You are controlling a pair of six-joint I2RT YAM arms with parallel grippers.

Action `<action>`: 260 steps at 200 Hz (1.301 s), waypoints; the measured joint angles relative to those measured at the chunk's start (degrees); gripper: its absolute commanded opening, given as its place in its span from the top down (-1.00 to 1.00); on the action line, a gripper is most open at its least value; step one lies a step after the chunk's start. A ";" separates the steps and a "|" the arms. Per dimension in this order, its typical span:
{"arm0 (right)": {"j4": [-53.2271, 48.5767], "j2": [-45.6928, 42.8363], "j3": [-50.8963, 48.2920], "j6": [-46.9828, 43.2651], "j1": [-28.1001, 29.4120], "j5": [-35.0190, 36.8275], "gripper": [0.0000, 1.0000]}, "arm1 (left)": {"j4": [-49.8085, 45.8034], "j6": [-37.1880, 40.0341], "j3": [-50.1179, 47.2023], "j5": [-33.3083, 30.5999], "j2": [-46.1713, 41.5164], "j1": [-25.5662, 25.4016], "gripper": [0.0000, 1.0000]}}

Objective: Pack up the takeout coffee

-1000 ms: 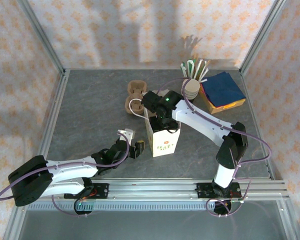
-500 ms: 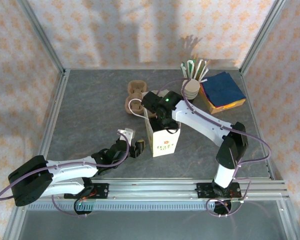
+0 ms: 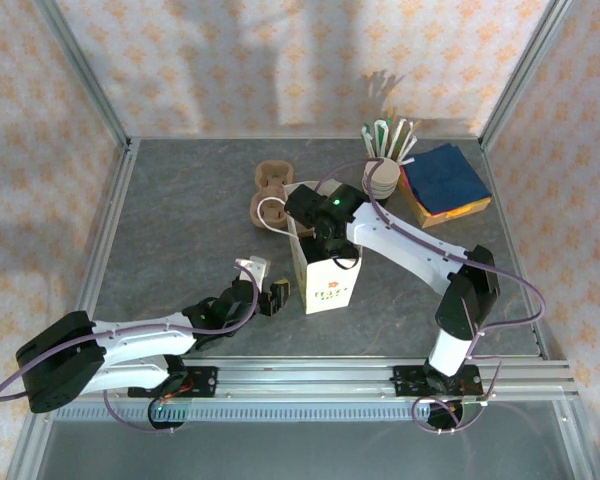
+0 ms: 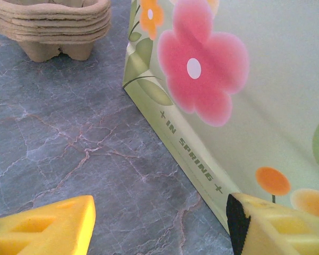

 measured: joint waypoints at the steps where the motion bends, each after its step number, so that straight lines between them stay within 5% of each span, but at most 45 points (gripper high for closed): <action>1: -0.02 0.00 0.00 -0.02 0.00 0.02 -0.08 | 0.00 0.00 0.00 0.00 0.00 0.00 -0.35; 260: 0.15 -1.51 -1.36 -1.68 -0.52 -0.35 -0.03 | -0.39 2.54 0.96 -2.36 -1.75 0.00 -0.36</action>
